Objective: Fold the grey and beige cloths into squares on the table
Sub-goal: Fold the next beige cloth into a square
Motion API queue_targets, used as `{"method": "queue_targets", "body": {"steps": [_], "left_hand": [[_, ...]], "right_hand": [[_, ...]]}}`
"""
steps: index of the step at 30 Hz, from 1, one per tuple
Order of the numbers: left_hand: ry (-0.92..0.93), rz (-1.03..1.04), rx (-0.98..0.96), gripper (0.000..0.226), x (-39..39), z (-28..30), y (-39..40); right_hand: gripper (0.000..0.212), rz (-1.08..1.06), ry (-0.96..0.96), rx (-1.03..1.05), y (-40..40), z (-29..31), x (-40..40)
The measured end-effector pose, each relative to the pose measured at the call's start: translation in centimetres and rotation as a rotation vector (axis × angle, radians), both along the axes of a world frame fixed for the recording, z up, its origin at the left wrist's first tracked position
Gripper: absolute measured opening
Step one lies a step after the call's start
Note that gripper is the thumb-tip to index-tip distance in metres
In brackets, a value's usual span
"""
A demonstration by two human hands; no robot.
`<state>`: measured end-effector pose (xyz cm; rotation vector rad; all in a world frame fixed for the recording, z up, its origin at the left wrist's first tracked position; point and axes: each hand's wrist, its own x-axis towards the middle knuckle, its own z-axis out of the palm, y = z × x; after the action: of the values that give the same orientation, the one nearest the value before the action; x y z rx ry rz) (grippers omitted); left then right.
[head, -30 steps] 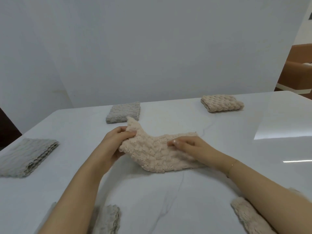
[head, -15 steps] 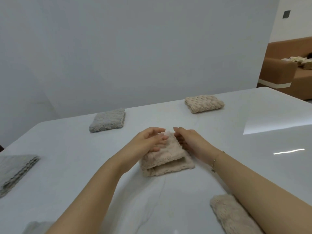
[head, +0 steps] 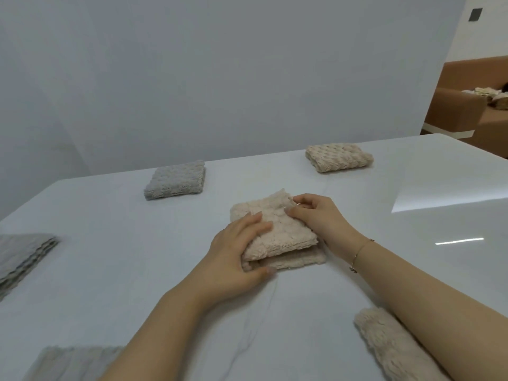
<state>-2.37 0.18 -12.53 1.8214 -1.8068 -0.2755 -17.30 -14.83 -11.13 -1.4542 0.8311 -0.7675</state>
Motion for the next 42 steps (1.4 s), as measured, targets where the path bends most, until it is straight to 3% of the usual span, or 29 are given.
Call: {"method": "queue_targets", "body": {"steps": [7, 18, 24, 28, 31, 34, 37, 39, 42], "left_hand": [[-0.072, -0.036, -0.002, 0.059, -0.8, 0.2, 0.0], [-0.186, -0.139, 0.187, 0.073, -1.0, -0.3, -0.2], [-0.091, -0.165, 0.360, 0.074, -0.8, 0.2, -0.2], [0.182, -0.058, 0.167, 0.060, -0.7, 0.7, 0.0], [0.312, 0.101, -0.092, 0.034, -1.0, 1.6, -0.7], [0.144, 0.228, -0.088, 0.038, -1.7, 2.3, -2.3], [-0.055, 0.300, 0.239, 0.052, -1.8, 1.7, -3.8], [-0.165, 0.308, 0.382, 0.056, -1.7, 0.6, -4.1], [-0.207, 0.335, 0.375, 0.055, -1.6, -0.3, -3.6]], "right_hand": [[0.013, -0.039, 0.024, 0.008, -0.5, 0.2, -0.2], [0.018, -0.079, 0.266, -0.190, -1.2, -0.7, -0.6], [0.019, -0.070, 0.368, -0.360, -1.0, -0.7, -0.5], [0.027, -0.094, 0.451, -0.394, -0.6, 0.0, -0.8], [0.039, -0.162, 0.555, -0.650, -0.2, 0.2, -1.0], [0.041, -0.082, 0.513, -0.844, 0.0, -0.1, -0.7], [0.044, 0.138, 0.612, -0.954, 0.1, -1.0, -0.2], [0.051, 0.271, 0.696, -0.903, 0.1, -1.6, 0.0], [0.056, 0.369, 0.761, -0.796, -0.1, -2.2, 0.0]]}}
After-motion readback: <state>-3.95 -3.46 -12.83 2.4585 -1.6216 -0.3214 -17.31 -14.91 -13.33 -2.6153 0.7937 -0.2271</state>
